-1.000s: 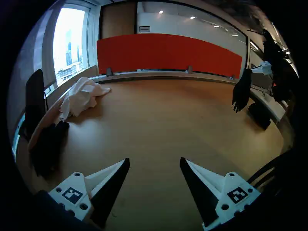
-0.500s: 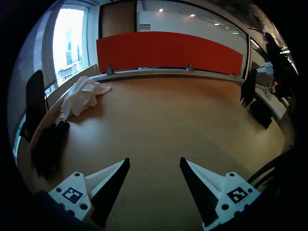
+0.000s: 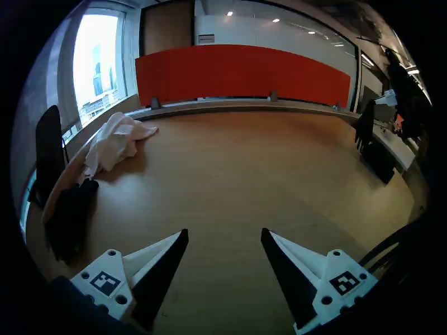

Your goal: Fold towel

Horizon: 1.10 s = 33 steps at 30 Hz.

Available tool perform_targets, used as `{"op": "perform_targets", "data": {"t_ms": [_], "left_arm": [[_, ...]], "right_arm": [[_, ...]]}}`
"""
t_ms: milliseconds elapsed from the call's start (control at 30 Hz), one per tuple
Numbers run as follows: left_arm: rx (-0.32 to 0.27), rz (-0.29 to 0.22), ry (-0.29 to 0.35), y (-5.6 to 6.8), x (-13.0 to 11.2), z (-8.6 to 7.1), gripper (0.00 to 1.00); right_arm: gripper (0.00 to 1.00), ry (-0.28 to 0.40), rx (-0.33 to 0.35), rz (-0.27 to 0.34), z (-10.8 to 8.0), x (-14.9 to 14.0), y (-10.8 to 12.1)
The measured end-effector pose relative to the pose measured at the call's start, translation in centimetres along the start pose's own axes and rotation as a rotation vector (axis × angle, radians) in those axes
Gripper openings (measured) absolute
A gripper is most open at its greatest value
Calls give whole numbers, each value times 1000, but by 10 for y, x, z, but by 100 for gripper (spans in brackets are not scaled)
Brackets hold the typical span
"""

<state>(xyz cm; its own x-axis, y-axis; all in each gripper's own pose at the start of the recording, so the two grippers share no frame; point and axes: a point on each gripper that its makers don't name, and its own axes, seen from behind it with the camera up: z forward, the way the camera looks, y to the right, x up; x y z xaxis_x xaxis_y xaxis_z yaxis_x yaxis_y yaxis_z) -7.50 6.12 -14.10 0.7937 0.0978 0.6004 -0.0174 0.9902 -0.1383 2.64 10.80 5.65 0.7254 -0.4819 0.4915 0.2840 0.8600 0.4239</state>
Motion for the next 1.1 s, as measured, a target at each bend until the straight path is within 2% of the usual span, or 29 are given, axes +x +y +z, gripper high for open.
{"op": "perform_targets", "data": {"t_ms": [200, 1100], "left_arm": [[-4, 0, 2, 3, 3, 2, 97], [-19, 26, 0, 14, 7, -2, 97]], "right_arm": [[2, -22, -20, 11, -8, -11, 17], [2, -81, -111, 96, -41, -74, 61]]}}
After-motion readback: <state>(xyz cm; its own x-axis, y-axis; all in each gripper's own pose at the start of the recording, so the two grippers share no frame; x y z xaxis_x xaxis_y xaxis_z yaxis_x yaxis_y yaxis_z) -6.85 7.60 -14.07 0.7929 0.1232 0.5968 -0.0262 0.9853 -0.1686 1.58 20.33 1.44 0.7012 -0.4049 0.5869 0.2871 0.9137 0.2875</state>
